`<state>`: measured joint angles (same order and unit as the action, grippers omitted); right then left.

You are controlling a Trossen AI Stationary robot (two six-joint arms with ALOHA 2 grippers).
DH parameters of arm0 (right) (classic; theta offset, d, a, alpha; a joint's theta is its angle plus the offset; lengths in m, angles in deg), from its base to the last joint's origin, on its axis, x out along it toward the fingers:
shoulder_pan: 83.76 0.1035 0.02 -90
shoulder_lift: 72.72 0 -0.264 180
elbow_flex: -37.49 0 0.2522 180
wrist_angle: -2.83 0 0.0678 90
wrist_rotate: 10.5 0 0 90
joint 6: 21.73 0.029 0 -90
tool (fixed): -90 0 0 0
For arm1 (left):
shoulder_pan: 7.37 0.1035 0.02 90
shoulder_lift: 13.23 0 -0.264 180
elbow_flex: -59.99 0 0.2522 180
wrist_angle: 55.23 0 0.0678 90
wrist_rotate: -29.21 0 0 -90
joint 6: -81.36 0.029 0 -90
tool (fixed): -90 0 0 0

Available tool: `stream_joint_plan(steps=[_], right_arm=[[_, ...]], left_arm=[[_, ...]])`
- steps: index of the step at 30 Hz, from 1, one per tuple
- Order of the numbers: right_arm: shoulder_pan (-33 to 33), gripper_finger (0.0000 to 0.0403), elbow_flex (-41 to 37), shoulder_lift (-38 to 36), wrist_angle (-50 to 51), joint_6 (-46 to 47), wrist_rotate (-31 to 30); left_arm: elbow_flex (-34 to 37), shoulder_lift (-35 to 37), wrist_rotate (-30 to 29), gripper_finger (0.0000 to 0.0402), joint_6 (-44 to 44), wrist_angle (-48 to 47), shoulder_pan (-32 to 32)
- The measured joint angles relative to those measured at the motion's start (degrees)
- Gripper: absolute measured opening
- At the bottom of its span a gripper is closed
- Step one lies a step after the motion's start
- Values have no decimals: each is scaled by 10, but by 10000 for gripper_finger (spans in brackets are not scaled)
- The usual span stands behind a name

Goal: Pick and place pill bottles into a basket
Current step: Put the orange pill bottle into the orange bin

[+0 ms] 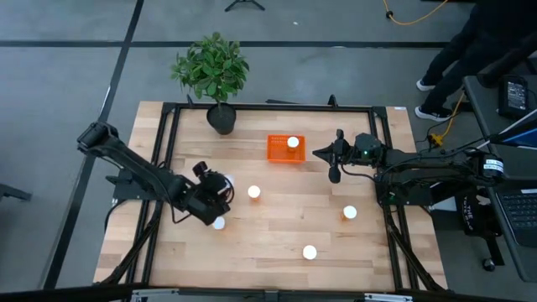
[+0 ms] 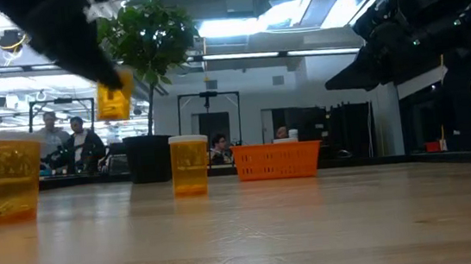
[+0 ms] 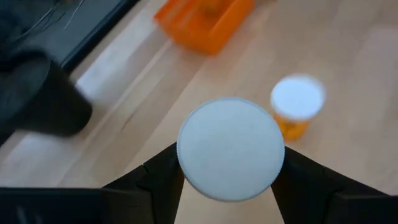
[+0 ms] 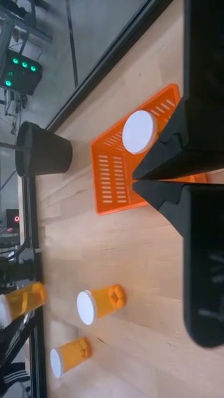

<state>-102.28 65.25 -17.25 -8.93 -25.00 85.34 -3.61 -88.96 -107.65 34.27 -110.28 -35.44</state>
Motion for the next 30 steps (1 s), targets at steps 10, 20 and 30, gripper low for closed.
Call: stream_joint_plan(steps=[10, 20, 30], right_arm=[[0, 18, 0, 0, -12, 0, 19], [0, 18, 0, 0, -17, -2, 19], [0, 18, 0, 0, -19, -16, 19]], left_arm=[[-1, 42, 108, 205, 330, 202, 109], [5, 35, 314, 205, 522, 339, 276], [69, 18, 495, 206, 559, 520, 412]])
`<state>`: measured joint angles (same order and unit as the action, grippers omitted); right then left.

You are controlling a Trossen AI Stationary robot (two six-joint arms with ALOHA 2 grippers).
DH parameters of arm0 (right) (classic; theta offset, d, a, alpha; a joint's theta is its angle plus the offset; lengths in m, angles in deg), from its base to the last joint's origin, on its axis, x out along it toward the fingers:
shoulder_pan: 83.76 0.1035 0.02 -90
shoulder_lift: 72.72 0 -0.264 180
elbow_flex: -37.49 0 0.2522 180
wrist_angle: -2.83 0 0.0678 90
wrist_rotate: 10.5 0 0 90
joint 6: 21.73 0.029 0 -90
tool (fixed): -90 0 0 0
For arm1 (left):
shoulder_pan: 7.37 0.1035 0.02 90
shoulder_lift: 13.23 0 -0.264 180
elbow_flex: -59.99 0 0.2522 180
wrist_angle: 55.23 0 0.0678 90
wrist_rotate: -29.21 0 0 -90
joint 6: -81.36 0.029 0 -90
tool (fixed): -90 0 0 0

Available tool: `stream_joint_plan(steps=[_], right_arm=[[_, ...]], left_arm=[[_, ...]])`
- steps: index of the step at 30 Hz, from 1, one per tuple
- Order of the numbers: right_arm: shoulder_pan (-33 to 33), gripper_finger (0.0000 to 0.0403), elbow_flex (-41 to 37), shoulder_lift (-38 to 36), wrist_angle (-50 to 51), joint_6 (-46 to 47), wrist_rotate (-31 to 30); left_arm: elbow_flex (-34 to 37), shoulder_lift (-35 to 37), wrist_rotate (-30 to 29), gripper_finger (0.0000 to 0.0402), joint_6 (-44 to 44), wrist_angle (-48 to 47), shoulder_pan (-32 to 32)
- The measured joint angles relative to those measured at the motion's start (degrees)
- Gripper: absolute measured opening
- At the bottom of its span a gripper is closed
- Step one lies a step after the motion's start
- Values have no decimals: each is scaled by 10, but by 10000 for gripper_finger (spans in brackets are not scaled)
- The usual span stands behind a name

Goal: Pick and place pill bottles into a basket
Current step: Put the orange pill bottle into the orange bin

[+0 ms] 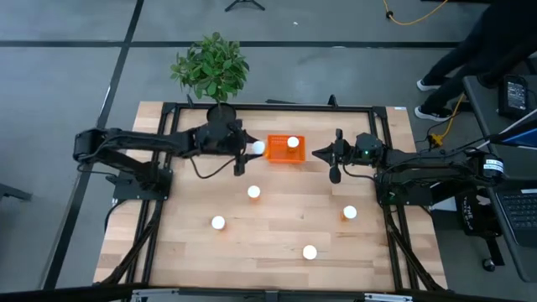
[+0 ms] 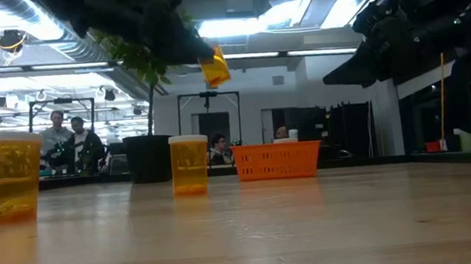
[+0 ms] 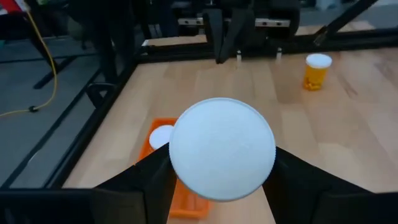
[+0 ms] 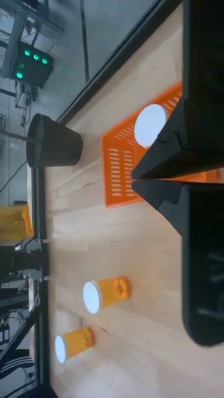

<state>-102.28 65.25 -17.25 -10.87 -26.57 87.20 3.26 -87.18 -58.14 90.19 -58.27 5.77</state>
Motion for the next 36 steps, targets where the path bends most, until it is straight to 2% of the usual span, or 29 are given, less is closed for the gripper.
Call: stream_joint_plan(steps=[3, 11, 21, 27, 32, 36], right_arm=[[0, 18, 0, 0, -2, -2, 0], [0, 18, 0, 0, -3, -2, 0], [0, 18, 0, 0, -3, 2, 0], [0, 18, 0, 0, 1, 17, 0], [0, 18, 0, 0, 3, 18, 0], [0, 18, 0, 0, 5, 29, 0]], left_arm=[[2, -32, 33, 206, 10, 52, 18], [2, -140, 55, 206, 38, 152, 61], [-78, -226, 125, 206, 40, 150, 96], [-96, -268, 121, 206, 40, 135, 103], [-110, -296, 77, 206, 40, 135, 103], [-120, -316, 73, 206, 40, 133, 102]])
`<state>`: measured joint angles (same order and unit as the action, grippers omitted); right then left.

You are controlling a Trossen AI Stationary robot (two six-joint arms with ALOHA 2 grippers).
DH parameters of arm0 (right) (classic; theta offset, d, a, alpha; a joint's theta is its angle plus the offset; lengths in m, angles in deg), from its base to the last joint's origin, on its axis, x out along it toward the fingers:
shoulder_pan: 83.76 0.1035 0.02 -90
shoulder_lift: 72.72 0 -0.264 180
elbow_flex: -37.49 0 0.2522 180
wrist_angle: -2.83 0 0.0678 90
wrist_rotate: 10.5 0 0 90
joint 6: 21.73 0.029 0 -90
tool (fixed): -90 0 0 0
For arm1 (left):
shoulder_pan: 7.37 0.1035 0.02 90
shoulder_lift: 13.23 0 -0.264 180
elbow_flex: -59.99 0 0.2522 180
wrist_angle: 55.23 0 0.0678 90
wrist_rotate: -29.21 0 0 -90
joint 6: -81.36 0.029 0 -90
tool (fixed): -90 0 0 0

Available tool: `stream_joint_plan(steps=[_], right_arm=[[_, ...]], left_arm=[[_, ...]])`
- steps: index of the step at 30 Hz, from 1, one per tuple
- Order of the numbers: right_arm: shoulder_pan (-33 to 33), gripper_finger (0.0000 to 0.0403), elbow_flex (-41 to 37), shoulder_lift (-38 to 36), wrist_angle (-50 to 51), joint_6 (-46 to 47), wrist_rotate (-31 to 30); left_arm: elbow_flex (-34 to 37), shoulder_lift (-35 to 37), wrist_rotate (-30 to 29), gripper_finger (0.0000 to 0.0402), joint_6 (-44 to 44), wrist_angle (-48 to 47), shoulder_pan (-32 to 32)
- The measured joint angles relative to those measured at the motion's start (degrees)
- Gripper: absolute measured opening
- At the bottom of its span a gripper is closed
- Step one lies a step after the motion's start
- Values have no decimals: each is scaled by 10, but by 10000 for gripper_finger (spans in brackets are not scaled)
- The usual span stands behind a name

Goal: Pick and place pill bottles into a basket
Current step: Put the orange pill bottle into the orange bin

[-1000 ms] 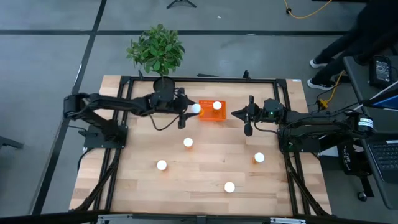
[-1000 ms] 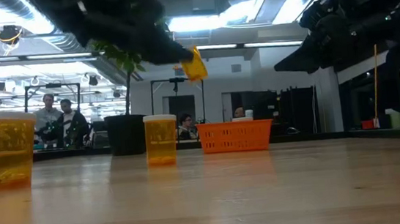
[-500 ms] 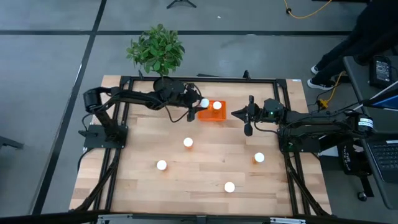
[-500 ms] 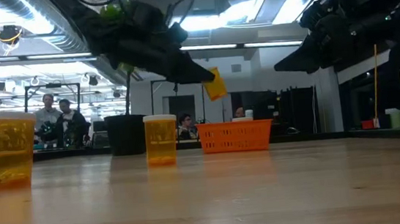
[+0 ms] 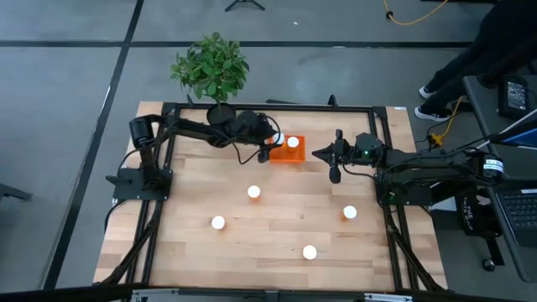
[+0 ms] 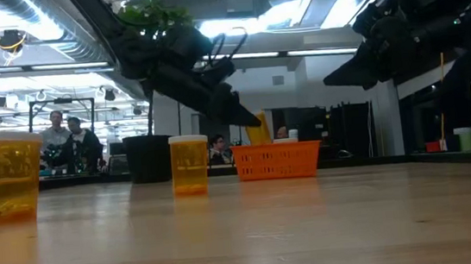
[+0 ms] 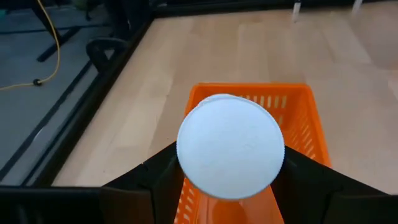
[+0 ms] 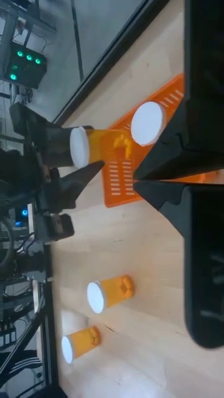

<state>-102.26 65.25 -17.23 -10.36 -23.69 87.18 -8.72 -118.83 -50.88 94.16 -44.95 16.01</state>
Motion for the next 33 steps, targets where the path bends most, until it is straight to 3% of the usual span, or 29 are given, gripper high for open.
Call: stream_joint_plan(steps=[11, 33], right_arm=[[0, 18, 0, 0, 6, 0, 0], [0, 18, 0, 0, 5, -13, -1]], left_arm=[[-20, -17, -56, 206, -16, -35, -4], [-20, -22, -60, 206, -16, -31, -20]])
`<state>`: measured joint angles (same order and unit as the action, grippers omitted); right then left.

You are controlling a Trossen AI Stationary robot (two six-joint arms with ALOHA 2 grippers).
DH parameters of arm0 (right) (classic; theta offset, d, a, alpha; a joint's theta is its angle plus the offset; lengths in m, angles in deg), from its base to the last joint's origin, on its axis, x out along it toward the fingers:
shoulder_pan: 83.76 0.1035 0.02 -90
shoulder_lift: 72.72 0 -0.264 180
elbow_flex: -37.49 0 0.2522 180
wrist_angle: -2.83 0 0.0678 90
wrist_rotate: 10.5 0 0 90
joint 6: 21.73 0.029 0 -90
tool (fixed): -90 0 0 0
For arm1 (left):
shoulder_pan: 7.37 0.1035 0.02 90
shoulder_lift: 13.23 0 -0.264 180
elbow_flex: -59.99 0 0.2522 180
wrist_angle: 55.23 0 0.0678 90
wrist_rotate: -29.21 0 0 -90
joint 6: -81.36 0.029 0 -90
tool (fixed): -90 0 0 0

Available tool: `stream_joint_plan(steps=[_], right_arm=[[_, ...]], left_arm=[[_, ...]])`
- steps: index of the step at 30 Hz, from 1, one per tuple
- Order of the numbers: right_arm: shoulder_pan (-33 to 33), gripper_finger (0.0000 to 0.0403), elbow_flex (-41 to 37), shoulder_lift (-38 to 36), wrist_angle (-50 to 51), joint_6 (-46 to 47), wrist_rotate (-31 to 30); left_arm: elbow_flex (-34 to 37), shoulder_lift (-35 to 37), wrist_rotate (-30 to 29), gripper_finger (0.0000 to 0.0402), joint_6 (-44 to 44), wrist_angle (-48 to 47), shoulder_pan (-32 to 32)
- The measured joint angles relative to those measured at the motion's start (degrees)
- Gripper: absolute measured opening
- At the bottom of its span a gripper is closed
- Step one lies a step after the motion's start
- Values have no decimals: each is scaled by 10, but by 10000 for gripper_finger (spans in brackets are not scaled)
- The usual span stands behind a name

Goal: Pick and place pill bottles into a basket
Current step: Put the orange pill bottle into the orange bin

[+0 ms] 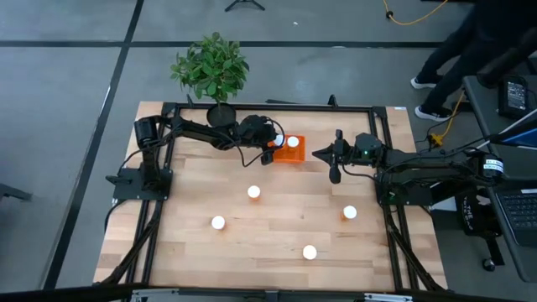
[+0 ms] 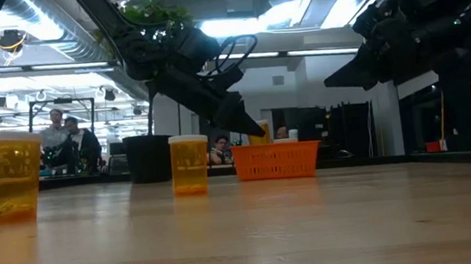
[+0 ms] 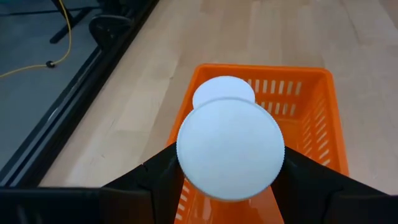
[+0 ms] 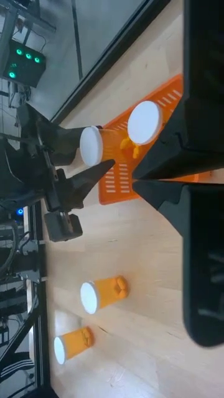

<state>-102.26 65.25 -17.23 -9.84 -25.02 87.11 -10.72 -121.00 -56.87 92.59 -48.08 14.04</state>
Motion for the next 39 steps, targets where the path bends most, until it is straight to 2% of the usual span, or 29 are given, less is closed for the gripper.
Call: stream_joint_plan(steps=[12, 19, 23, 33, 39], right_arm=[[0, 18, 0, 0, -12, -2, 0], [0, 18, 0, 0, -17, -4, 0], [0, 18, 0, 0, -17, -4, 0], [0, 18, 0, 0, -17, -4, 0], [0, 18, 0, 0, -16, -4, 0]], left_arm=[[-2, 0, -1, 206, -15, 1, -1], [-50, 0, -13, 206, -9, -71, -7], [-55, -1, -26, 206, -3, -87, -9], [-55, -43, -29, 206, -9, -73, -11], [-55, -45, -30, 206, -10, -61, -11]])
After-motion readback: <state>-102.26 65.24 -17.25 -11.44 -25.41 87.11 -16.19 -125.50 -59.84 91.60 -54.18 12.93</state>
